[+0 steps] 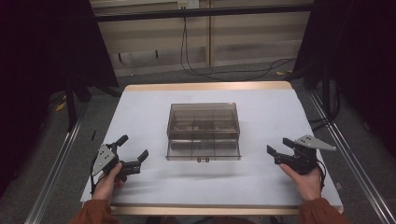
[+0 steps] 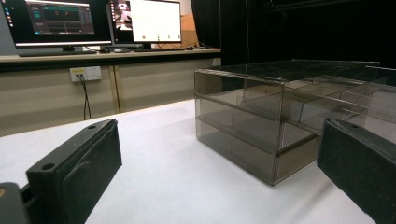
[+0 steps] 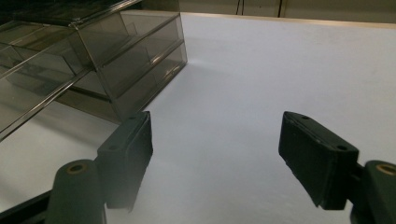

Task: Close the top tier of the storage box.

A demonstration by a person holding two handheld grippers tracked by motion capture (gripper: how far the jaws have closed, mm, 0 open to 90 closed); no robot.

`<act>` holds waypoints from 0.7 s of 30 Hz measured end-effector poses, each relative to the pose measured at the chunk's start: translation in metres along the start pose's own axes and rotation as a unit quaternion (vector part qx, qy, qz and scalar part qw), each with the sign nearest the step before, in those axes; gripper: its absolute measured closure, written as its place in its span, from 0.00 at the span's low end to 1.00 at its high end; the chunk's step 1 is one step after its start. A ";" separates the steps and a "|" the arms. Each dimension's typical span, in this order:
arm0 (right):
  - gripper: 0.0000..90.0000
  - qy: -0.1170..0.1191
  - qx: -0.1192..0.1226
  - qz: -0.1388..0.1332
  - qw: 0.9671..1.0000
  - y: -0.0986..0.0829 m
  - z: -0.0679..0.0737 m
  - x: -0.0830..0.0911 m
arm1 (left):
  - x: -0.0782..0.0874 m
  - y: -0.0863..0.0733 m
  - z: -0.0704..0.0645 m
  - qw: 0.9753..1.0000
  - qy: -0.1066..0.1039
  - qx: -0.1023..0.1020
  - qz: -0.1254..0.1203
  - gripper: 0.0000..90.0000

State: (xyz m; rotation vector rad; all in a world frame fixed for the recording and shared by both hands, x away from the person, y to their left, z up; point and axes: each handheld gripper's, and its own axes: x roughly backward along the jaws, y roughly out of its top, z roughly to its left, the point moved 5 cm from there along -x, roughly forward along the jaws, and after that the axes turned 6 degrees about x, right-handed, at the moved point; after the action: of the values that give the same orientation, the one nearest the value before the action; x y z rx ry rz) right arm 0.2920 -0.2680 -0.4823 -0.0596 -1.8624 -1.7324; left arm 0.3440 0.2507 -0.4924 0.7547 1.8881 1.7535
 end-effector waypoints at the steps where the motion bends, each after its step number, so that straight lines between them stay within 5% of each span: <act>1: 0.28 0.001 0.001 0.001 1.000 0.000 0.001 0.000 | 0.000 0.000 0.000 1.000 0.000 0.000 0.000 0.00; 9: 0.39 0.028 0.015 0.011 0.999 -0.001 0.012 -0.001 | 0.000 0.000 0.000 1.000 0.001 -0.004 0.003 0.00; 21: 0.69 0.067 0.019 0.010 0.998 0.000 0.026 0.004 | 0.000 0.000 0.001 1.000 0.002 -0.006 0.001 0.00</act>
State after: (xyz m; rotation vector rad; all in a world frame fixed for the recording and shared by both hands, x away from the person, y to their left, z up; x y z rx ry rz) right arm 0.2790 -0.2452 -0.4802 0.0517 -1.7907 -1.6448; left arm 0.3443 0.2513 -0.4923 0.7495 1.8792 1.7664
